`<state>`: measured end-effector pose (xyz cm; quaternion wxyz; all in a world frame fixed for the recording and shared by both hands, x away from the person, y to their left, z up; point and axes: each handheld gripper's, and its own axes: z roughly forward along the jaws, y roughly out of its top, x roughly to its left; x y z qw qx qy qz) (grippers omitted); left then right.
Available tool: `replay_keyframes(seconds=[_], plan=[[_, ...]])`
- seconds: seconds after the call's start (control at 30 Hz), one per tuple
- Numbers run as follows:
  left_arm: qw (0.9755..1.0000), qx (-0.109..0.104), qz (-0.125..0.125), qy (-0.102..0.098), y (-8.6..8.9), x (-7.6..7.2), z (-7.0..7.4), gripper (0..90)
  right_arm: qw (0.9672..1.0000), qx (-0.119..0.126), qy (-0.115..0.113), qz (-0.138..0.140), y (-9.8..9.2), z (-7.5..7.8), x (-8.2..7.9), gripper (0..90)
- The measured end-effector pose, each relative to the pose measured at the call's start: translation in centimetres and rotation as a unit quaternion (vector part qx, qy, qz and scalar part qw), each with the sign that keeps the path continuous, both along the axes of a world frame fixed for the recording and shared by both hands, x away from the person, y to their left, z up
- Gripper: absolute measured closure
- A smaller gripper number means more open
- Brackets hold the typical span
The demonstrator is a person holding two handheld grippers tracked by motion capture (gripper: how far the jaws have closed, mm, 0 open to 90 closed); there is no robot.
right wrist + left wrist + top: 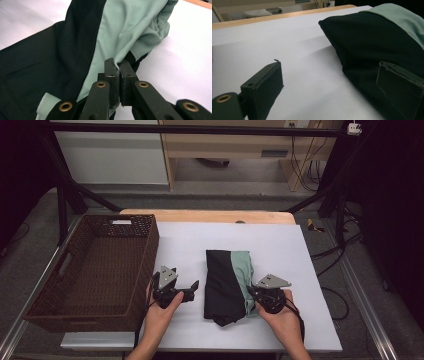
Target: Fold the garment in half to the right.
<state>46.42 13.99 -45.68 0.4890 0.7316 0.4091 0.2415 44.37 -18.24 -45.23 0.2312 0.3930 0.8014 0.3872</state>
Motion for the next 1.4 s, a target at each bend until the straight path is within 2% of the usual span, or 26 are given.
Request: replay_keyframes(seconds=[0.3,0.5,0.7,0.83,1.0,1.13,1.27,1.4], plan=[[1.0,0.0,-0.001,0.0,0.0,0.0,0.1,6.8,0.9999,-0.002,0.014,0.003,-0.1,-0.7,0.2,84.7],[1.0,0.001,-0.001,0.001,0.0,0.0,0.0,6.9,0.9998,0.005,0.017,-0.003,-0.4,-0.5,0.0,73.8],[1.0,0.003,-0.003,0.001,-0.1,0.0,0.0,6.9,0.9995,0.003,0.03,-0.01,-1.0,-0.4,-0.7,59.6],[1.0,0.003,-0.002,0.002,0.0,0.0,0.0,7.0,0.9991,0.01,0.039,-0.011,-1.6,-0.5,-1.3,56.7],[1.0,0.001,0.0,-0.001,0.1,-0.1,0.2,7.0,0.9982,0.027,0.053,-0.008,-2.0,-0.6,-1.9,56.9],[1.0,0.002,0.001,0.0,0.1,0.0,0.1,7.0,0.9977,0.025,0.062,0.005,-1.8,-0.9,-2.0,57.7],[1.0,0.001,0.0,0.001,0.1,0.0,0.2,7.0,0.9974,0.015,0.067,0.021,-1.4,-1.1,-2.2,69.0],[1.0,0.003,-0.001,0.001,0.0,0.0,0.1,7.0,0.9969,0.002,0.072,0.034,-1.1,-1.2,-2.3,84.8]])
